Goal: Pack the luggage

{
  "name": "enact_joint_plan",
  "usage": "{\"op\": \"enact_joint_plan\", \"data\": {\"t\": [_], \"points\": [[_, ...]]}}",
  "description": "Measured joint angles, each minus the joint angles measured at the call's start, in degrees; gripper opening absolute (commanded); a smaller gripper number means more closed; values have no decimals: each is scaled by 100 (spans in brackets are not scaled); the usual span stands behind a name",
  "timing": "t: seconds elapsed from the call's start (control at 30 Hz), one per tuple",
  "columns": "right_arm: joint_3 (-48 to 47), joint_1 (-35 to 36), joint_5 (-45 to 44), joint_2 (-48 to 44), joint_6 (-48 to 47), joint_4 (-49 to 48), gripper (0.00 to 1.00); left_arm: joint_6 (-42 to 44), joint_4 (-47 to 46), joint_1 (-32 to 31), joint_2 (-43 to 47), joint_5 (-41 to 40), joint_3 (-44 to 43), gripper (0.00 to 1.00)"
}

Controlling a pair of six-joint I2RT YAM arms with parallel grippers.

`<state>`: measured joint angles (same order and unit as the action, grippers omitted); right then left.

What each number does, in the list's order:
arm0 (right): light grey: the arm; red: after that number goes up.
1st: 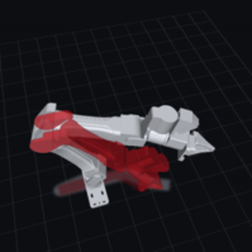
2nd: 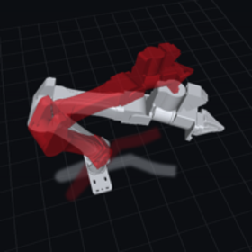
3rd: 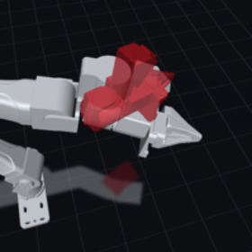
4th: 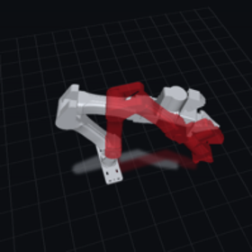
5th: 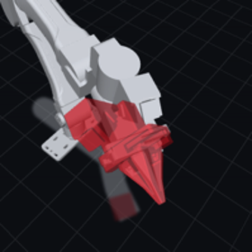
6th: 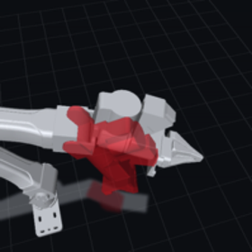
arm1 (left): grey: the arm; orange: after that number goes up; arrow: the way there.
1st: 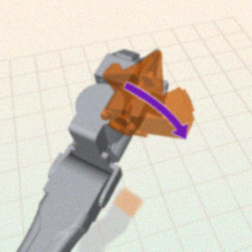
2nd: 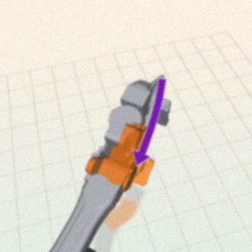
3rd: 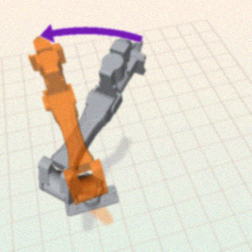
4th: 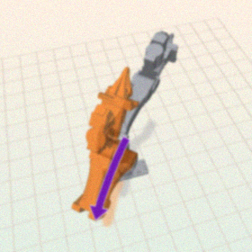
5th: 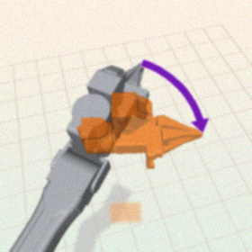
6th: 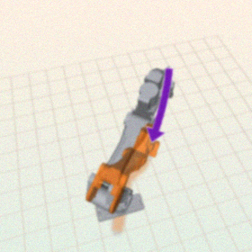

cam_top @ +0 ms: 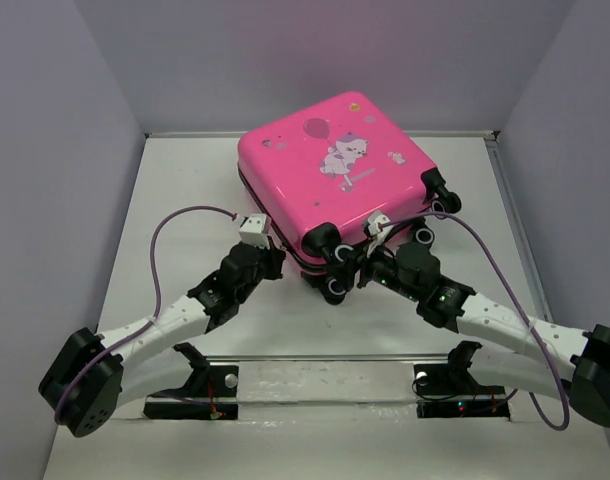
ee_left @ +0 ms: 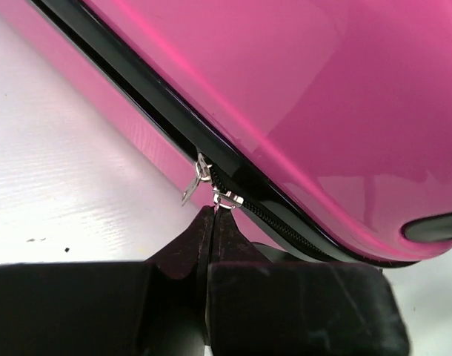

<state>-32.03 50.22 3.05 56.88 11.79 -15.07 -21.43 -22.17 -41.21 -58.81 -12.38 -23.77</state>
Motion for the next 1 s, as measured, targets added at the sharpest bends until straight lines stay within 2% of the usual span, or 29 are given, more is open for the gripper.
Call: {"op": "enact_joint_plan", "data": {"t": [0.2, 0.23, 0.27, 0.33, 0.37, 0.43, 0.53, 0.6, 0.67, 0.73, 0.87, 1.0], "points": [[17, -2, -7, -26, 0, 22, 7, -365, 367, 11, -326, -144, -372, 6], [17, -4, -11, -24, 2, 20, 7, -426, 422, 11, -352, -144, -420, 10], [17, -9, -13, -24, 4, 17, 7, -481, 448, 13, -358, -146, -442, 30], [15, -4, -11, 15, 39, -4, 7, -570, 490, 31, -295, -160, -442, 51], [15, 20, -4, 48, 57, -17, 7, -629, 518, 52, -240, -319, -435, 66], [-11, 111, -68, 133, 74, -37, 7, -706, 568, 299, 175, -584, -341, 73], [-197, 352, -227, 435, 116, -72, 7, -837, 787, 527, 1436, -872, -238, 75], [-452, 601, -420, 782, 129, -79, 27, -892, 859, 527, 2037, -918, -271, 77], [-815, 861, -590, 1228, 125, -61, 54, -931, 1108, 527, 2531, -957, -433, 77], [-1187, 1095, -710, 1639, 101, -63, 100, -949, 1300, 527, 2730, -992, -651, 99], [-1703, 1482, -807, 1917, 31, 199, 100, -949, 1840, 527, 2896, -997, -1060, 99], [-1777, 1550, -1147, 1318, -144, 883, 100, -929, 2350, 527, 3174, -970, -1250, 99]]}}
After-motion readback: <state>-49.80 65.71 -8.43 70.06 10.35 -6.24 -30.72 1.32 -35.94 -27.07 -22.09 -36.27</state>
